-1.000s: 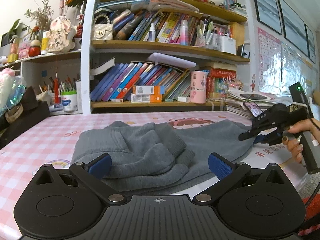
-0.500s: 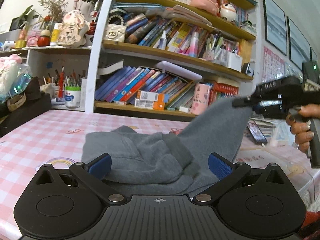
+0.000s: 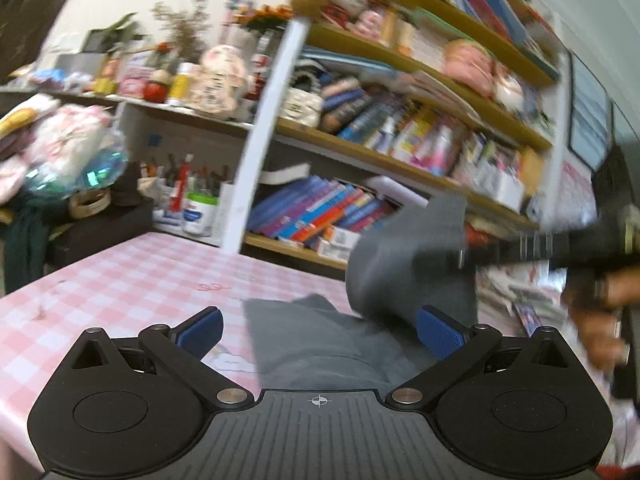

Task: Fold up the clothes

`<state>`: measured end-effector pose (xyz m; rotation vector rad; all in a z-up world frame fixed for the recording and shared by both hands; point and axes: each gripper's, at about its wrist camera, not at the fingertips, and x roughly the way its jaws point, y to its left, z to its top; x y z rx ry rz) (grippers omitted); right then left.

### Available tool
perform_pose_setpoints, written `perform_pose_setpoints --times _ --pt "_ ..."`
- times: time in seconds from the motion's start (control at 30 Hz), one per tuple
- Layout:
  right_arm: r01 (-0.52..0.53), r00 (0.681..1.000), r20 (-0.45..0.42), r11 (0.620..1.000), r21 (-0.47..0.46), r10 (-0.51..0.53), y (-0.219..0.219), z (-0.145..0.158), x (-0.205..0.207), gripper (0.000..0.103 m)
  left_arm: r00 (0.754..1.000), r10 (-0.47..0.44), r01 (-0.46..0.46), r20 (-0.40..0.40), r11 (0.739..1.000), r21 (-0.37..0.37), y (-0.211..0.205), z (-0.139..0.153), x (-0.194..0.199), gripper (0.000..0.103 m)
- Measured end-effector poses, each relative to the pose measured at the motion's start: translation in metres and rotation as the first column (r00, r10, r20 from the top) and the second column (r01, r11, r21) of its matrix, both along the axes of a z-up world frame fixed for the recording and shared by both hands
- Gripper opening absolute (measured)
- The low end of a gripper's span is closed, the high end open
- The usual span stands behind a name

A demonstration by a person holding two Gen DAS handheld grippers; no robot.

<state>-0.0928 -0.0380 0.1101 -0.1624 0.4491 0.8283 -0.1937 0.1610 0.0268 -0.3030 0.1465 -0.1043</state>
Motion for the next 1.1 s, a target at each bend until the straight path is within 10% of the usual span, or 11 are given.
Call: perform_pose_setpoints --times 0.13,0.33,0.6,0.83,0.93,1.0,1.1 --pt "-0.111 0.989 -0.109 0.992 -0.053 0.105 0.024 -0.024 0.004 0.036 0.997 0.075 -0.074 0.009 0.989 -0.125 0.022 -0.006 -0.004 0.103" --pt "-0.15 0.943 -0.275 0.977 0.153 0.188 -0.002 -0.028 0.013 0.046 0.996 0.093 -0.092 0.004 0.987 -0.132 0.023 -0.007 -0.002 0.103" --pt "0.089 0.96 -0.28 0.958 0.271 -0.01 -0.085 -0.026 0.009 0.066 0.999 0.016 -0.018 -0.028 0.997 -0.077 -0.001 -0.002 0.018 0.103" --pt "0.275 0.911 -0.383 0.919 0.284 -0.154 -0.118 -0.057 0.026 0.068 0.997 -0.005 0.003 -0.08 1.0 -0.022 -0.024 0.012 0.058 0.099" --pt "0.303 0.897 -0.407 0.911 0.28 -0.173 -0.118 -0.068 0.03 0.068 0.991 0.01 -0.014 -0.13 1.0 -0.027 -0.024 0.01 0.078 0.075" --pt "0.307 0.89 -0.421 0.912 0.272 -0.175 -0.114 -0.076 0.031 0.068 0.986 -0.004 -0.007 -0.166 0.998 -0.065 -0.019 0.005 0.088 0.023" --pt "0.305 0.886 -0.428 0.919 0.252 -0.176 -0.11 -0.083 0.03 0.069 0.994 -0.055 0.04 -0.089 0.986 -0.16 -0.011 0.01 0.077 0.014"
